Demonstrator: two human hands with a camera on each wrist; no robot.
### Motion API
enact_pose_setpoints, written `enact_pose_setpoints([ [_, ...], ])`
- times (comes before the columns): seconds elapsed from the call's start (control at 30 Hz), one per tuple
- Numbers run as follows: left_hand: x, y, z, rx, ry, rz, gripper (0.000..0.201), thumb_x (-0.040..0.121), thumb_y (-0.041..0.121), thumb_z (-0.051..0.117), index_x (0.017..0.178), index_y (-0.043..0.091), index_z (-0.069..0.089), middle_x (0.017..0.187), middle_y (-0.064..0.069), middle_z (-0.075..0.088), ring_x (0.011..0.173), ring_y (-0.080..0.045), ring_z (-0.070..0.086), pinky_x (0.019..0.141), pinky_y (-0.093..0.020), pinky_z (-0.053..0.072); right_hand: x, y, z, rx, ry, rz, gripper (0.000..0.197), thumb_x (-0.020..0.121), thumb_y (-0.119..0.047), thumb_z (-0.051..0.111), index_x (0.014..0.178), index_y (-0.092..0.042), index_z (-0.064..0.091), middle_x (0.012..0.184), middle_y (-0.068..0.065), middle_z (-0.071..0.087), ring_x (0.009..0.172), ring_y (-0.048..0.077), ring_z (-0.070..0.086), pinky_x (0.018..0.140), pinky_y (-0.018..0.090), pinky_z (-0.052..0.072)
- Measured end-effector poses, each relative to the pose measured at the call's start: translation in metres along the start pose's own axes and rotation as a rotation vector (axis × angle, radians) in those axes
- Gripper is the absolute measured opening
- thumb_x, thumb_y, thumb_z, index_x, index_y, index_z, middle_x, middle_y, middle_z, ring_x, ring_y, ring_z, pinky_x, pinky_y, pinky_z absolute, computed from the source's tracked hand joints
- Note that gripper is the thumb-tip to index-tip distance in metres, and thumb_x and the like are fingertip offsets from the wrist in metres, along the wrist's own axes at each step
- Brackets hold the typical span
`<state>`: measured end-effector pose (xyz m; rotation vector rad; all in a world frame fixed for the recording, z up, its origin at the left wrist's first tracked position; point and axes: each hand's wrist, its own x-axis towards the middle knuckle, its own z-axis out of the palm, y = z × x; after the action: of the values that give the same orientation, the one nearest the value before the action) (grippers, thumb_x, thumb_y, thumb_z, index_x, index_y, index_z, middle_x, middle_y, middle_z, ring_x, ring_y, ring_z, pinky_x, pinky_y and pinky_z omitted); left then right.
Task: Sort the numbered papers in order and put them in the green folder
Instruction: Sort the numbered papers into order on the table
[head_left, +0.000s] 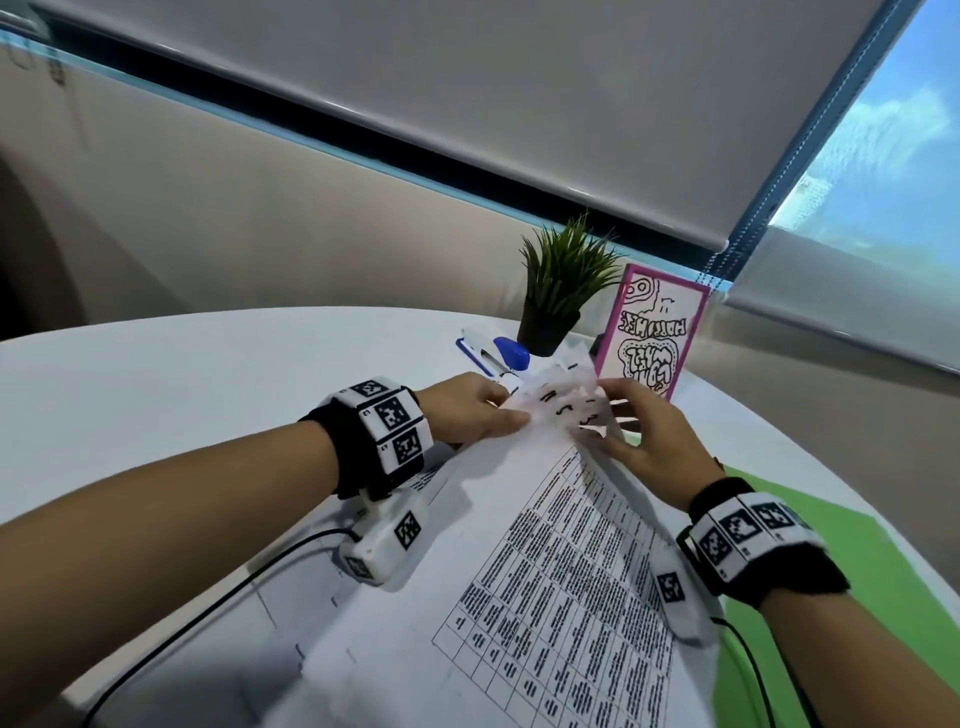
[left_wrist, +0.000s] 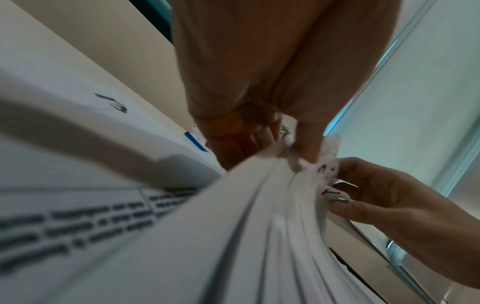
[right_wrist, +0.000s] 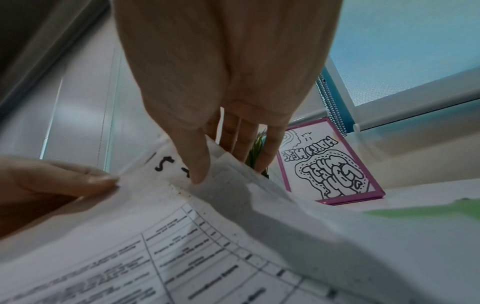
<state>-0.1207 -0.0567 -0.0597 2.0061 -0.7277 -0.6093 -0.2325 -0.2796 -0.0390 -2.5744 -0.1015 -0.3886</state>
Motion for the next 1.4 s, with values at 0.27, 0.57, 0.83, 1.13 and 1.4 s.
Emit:
enact_pose_setpoints([
  [0.27, 0.002, 0.006, 0.011, -0.28, 0.063, -0.093, 0.009, 0.097, 0.019, 0.056, 0.094, 0.011, 0.056, 0.071, -0.005, 0.046, 0.045, -0.009, 0.041, 0.037, -0.01, 0.029, -0.006, 0.002, -0.006, -0.137, 0.076, -0.143, 0.028, 0.082, -0.034, 0.072, 0.102, -0.018, 0.061, 0.122, -0.002, 0.058, 0.106, 0.012, 0.057, 0.091, 0.021, 0.043],
  [0.57, 0.006, 0.008, 0.013, -0.386, 0.112, -0.173, 0.028, 0.096, 0.044, 0.052, 0.095, 0.016, 0.058, 0.081, -0.01, 0.052, 0.06, -0.018, 0.045, 0.051, -0.022, 0.031, -0.012, 0.004, -0.009, 0.036, -0.015, -0.008, 0.04, 0.077, -0.007, 0.079, 0.107, -0.027, 0.06, 0.093, -0.003, 0.065, 0.084, 0.017, 0.06, 0.076, 0.026, 0.05],
  [0.83, 0.002, 0.009, 0.016, -0.382, 0.059, -0.083, 0.027, 0.085, 0.029, 0.074, 0.093, 0.008, 0.06, 0.07, -0.009, 0.05, 0.052, -0.014, 0.036, 0.045, -0.021, 0.026, -0.012, 0.0, -0.006, 0.081, -0.015, 0.009, 0.056, 0.072, -0.007, 0.084, 0.118, -0.021, 0.055, 0.104, -0.007, 0.059, 0.089, -0.005, 0.057, 0.075, 0.007, 0.043],
  [1.13, 0.002, 0.008, 0.014, -0.359, 0.039, -0.097, 0.029, 0.081, 0.027, 0.077, 0.089, 0.001, 0.068, 0.074, -0.007, 0.064, 0.063, -0.019, 0.055, 0.057, -0.023, 0.042, -0.015, 0.01, -0.011, 0.022, 0.021, -0.05, 0.027, 0.074, -0.007, 0.081, 0.079, -0.025, 0.062, 0.094, 0.001, 0.058, 0.092, 0.021, 0.058, 0.088, 0.044, 0.05],
  [1.4, 0.007, 0.003, 0.015, -0.212, 0.098, -0.109, 0.01, 0.087, 0.013, 0.067, 0.086, 0.007, 0.059, 0.07, -0.013, 0.05, 0.05, -0.017, 0.039, 0.044, -0.019, 0.029, -0.019, 0.011, -0.008, 0.174, -0.093, 0.037, 0.054, 0.076, -0.002, 0.078, 0.121, -0.021, 0.056, 0.103, -0.002, 0.066, 0.089, 0.008, 0.063, 0.079, 0.016, 0.05],
])
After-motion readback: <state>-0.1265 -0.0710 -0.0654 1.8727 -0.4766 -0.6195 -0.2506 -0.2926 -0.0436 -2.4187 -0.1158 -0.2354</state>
